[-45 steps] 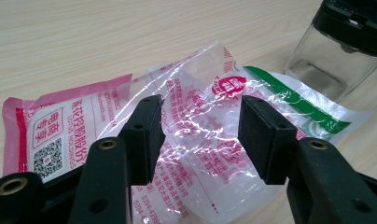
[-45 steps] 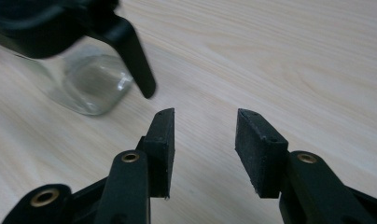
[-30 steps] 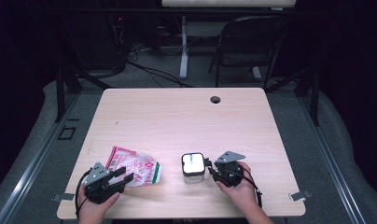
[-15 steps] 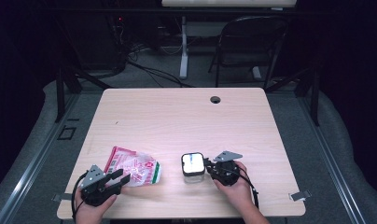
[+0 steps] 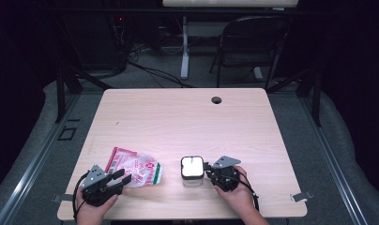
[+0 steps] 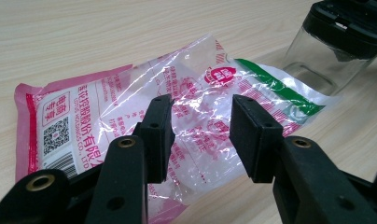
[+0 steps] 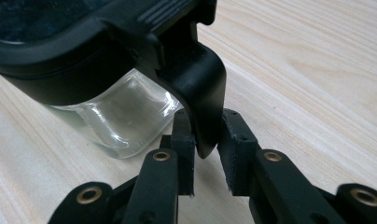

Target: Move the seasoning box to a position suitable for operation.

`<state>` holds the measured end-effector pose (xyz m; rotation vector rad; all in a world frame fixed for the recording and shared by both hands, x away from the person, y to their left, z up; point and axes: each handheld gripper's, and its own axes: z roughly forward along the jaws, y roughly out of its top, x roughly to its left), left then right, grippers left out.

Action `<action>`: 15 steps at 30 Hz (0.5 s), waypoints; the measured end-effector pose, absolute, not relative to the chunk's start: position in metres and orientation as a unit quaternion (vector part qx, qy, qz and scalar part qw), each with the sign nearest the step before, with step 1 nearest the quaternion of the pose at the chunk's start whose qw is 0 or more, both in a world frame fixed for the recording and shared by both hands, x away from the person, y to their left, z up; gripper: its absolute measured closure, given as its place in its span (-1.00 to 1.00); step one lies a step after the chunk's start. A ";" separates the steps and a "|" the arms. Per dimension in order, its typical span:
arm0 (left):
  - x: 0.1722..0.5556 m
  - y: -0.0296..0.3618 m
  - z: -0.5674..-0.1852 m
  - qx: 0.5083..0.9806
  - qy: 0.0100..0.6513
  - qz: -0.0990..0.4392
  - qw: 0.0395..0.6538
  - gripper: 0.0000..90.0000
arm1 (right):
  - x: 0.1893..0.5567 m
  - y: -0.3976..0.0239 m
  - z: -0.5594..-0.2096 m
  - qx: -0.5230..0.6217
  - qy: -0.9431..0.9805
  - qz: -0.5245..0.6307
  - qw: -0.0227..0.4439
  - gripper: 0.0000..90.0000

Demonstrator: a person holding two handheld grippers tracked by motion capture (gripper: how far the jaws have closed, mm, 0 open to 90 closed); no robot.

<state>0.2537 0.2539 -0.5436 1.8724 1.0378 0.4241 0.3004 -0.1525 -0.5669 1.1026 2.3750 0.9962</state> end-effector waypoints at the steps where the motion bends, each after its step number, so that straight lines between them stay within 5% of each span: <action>1: 0.254 0.254 -0.543 0.762 0.421 0.173 0.461 0.31 | 0.300 -0.152 -0.567 0.387 0.836 0.352 0.166 0.70; 9: 0.254 0.252 -0.543 0.763 0.419 0.172 0.461 0.32 | 0.298 -0.150 -0.567 0.374 0.842 0.356 0.159 0.69; 15: 0.253 0.253 -0.542 0.761 0.418 0.174 0.464 0.32 | 0.291 -0.158 -0.558 0.368 0.840 0.375 0.137 0.39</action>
